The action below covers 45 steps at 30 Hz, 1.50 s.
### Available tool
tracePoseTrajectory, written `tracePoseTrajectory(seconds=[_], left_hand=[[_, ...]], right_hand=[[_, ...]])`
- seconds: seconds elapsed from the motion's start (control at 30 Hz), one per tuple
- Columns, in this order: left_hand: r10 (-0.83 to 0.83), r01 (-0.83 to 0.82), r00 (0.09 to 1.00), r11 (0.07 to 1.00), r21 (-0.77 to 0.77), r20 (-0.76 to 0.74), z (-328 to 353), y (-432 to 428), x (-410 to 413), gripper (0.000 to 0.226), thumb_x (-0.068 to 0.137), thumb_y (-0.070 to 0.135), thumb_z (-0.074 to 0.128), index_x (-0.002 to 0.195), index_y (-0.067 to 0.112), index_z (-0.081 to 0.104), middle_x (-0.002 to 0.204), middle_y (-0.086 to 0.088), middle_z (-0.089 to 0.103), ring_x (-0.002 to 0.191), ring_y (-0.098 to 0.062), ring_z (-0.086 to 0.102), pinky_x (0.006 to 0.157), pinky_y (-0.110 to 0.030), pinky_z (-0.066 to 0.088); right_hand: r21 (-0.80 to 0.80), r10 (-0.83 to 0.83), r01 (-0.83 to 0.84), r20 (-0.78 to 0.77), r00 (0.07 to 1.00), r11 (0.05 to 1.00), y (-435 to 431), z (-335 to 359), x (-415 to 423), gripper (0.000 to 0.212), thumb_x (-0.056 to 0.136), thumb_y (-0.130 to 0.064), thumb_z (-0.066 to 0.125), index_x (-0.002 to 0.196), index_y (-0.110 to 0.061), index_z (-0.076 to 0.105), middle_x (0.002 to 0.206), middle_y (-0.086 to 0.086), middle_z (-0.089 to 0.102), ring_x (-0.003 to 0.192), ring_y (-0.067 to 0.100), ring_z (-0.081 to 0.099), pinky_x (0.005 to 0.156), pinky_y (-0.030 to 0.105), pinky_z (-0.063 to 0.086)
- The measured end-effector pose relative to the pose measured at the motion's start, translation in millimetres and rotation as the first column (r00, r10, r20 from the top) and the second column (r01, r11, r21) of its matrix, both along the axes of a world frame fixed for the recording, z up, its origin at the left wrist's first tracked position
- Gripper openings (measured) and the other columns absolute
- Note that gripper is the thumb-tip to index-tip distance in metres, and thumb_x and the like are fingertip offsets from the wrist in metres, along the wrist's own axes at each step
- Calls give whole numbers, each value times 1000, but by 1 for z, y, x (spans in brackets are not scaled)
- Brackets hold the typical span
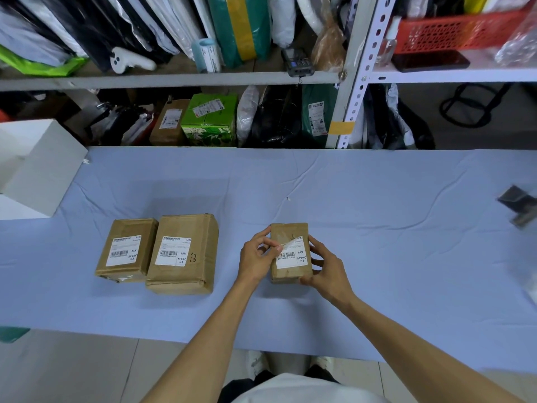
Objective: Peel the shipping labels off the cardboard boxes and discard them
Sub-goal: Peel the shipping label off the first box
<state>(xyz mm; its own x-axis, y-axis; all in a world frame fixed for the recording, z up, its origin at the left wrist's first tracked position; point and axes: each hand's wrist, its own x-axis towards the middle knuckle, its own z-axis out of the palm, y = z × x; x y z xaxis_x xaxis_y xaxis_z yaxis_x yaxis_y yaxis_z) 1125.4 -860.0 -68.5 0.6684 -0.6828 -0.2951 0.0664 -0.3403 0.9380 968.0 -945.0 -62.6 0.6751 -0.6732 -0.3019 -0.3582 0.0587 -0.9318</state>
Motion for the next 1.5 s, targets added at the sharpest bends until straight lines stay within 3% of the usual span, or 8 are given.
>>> tracePoseTrajectory(seconds=[0.23,0.4,0.6,0.8,0.97,1.1,1.3,1.5], left_hand=[[-8,6,999,1000,26,41,3,0,-3,10,79,5,74,82,8,64,144,2,48,123,-24,52,101,-40,50],[18,-21,992,1000,21,124,6,3,-2,17,76,5,77,88,10,66,123,6,55,111,-16,55,78,-11,50],[27,-32,990,999,34,135,4,2,-2,16,76,6,78,87,10,67,107,-2,62,106,-15,58,75,-10,50],[51,-54,994,998,29,98,5,2,-4,13,77,12,78,83,14,67,97,5,68,101,-9,60,73,-10,48],[78,-83,987,996,28,142,4,-1,-6,10,77,14,78,80,13,68,101,3,62,103,-15,59,80,-13,47],[78,-80,987,997,12,140,5,-1,-6,10,79,11,76,83,6,68,113,5,59,103,-14,57,74,-9,49],[76,-79,989,997,15,123,1,0,-4,11,79,9,75,78,3,66,130,1,60,105,-19,61,83,-23,52],[45,-47,994,999,22,100,1,-1,-2,12,78,8,75,81,-1,67,134,-1,58,110,-20,60,88,-25,50]], right_hand=[[-3,-3,3,-10,1000,1000,1,0,0,94,65,4,81,144,-25,38,120,-13,55,100,4,60,67,12,53],[5,-12,12,-9,1000,1000,3,-1,0,93,65,4,81,143,-25,40,119,-16,58,100,0,61,68,12,52],[4,-5,5,-18,1000,1000,3,-1,-1,93,66,2,81,144,-25,39,117,-19,56,100,-1,60,68,11,52],[3,-1,1,-24,1000,1000,3,-1,0,93,66,2,81,144,-26,38,116,-21,56,101,-1,60,69,12,52],[6,-2,2,-27,1000,1000,2,-2,-1,95,65,5,79,145,-26,37,123,-12,57,102,-1,60,70,12,53],[10,-2,2,-26,1000,1000,2,-3,0,95,65,6,79,145,-25,37,120,-16,57,101,-2,60,69,13,53],[7,-4,4,-24,1000,1000,3,-2,1,96,65,4,80,146,-25,36,123,-12,57,103,0,59,71,12,53],[6,-7,8,-24,1000,1000,2,-2,-1,94,66,6,78,145,-25,37,125,-8,58,102,2,61,70,13,53]])
